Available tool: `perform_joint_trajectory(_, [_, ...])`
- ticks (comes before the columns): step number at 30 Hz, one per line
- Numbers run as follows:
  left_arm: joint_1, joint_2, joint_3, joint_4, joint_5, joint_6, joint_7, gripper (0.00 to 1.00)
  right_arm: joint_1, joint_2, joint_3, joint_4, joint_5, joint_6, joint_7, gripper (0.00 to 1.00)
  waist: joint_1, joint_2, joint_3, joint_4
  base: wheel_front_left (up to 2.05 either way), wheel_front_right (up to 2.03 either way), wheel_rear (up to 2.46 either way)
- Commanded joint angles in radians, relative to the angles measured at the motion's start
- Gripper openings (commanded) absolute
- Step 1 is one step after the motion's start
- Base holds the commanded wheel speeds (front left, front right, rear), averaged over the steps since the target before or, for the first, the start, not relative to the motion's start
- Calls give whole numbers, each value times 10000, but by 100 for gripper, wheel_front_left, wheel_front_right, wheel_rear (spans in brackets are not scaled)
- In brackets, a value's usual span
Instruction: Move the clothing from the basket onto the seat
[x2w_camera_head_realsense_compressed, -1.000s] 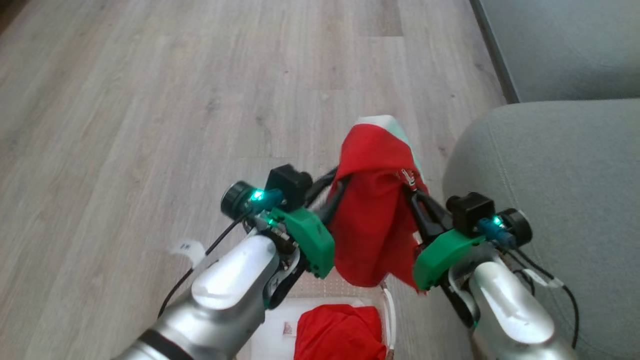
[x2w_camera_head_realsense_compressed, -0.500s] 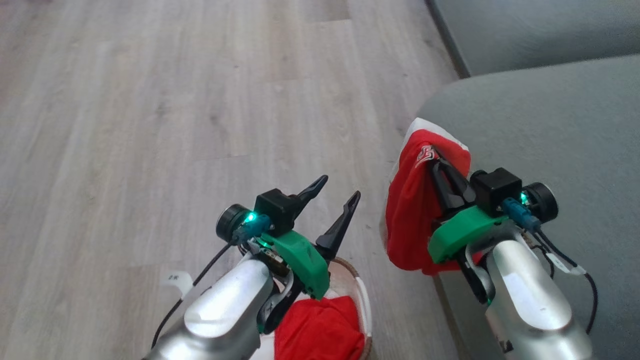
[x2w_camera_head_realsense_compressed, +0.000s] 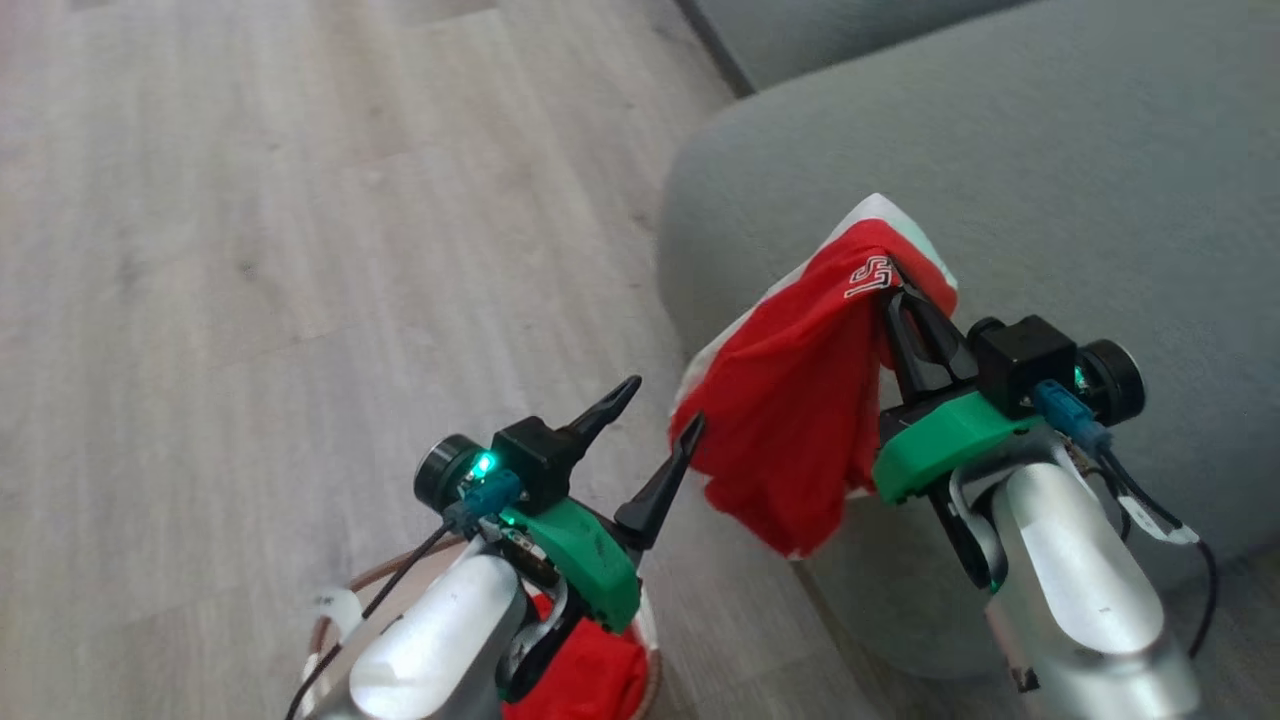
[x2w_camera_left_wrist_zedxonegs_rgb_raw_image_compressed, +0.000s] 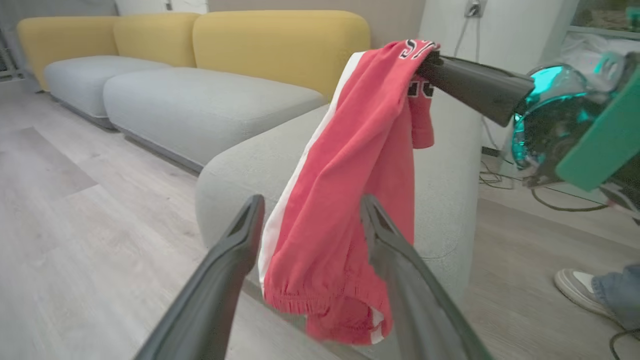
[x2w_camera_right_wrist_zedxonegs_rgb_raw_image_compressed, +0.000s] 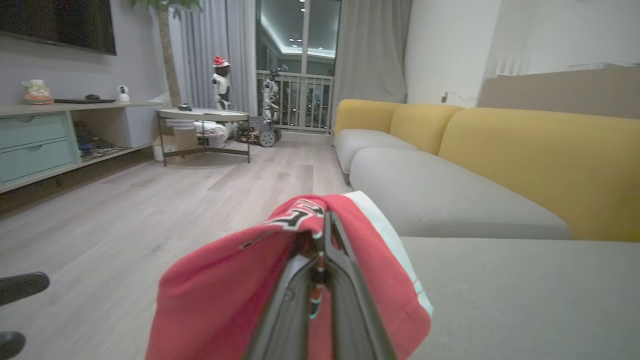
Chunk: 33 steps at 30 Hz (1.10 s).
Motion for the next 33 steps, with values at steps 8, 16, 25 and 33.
perform_joint_trajectory(8, [-73, 7, 803, -308, 458, -171, -121, 100, -552, 61, -144, -637, -169, -2, -95, 0, 0, 0, 408, -1316, 0, 0, 0])
perform_joint_trajectory(16, [51, -184, 959, -208, 779, -378, -122, 100, -798, 61, -371, -561, -305, -2, -95, 0, 0, 0, 615, -1251, 0, 0, 0])
perform_joint_trajectory(25, [108, -307, 1222, -469, 1206, -428, -122, 100, -2155, -288, -336, 350, -720, -2, -95, 0, 0, 0, 1131, -293, 0, 0, 0])
perform_joint_trajectory(33, [-481, -55, 1485, -803, 1656, -374, -122, 100, -4716, -1139, -771, 1322, -392, -2, -95, 0, 0, 0, 2605, 667, 0, 0, 0])
